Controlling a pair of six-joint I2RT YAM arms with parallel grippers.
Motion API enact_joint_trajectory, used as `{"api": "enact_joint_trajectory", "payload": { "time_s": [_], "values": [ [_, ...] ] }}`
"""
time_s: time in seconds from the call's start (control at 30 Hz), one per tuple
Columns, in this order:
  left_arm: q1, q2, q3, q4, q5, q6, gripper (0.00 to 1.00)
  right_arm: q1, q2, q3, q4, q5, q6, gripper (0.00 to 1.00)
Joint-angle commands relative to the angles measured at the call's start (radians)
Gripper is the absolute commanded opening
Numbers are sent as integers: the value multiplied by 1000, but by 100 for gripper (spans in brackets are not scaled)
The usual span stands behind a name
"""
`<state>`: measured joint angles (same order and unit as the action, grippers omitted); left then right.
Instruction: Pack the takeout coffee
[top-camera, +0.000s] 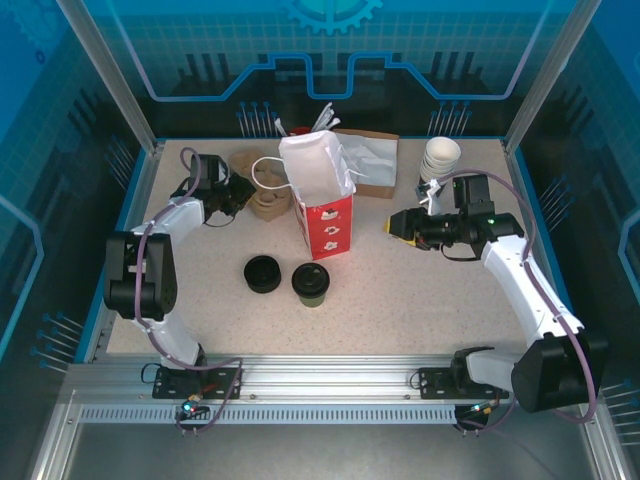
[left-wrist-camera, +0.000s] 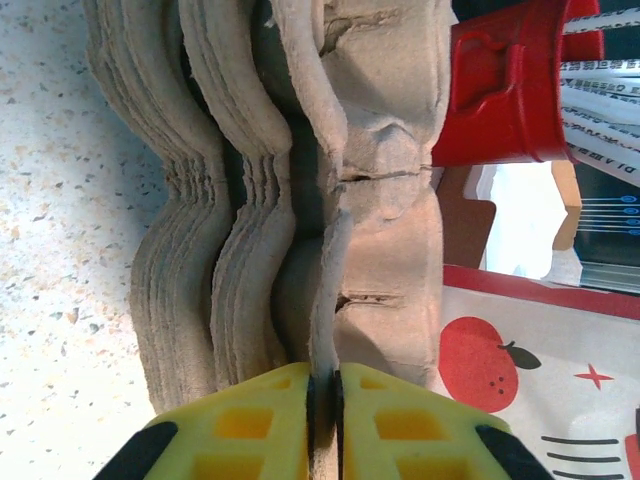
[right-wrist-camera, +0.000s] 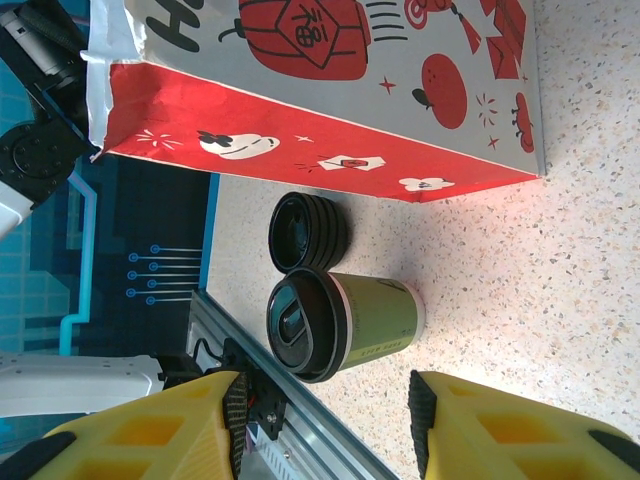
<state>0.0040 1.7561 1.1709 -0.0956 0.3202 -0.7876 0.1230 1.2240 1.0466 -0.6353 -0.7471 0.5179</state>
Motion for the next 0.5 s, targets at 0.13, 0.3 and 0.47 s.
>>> {"api": "enact_joint_trajectory", "payload": {
  "time_s": [0.13,0.3,0.47],
  "values": [
    [10,-36,32,44,45,-4,9,-20,14,29,-7,-35,-13,49],
    [11,-67,53,29,49,8,5,-22,15,45,-10,-35,-12,49],
    [11,-88,85,-6,53,28,4,-24,13,54,-12,-36,-12,49]
  ]
}}
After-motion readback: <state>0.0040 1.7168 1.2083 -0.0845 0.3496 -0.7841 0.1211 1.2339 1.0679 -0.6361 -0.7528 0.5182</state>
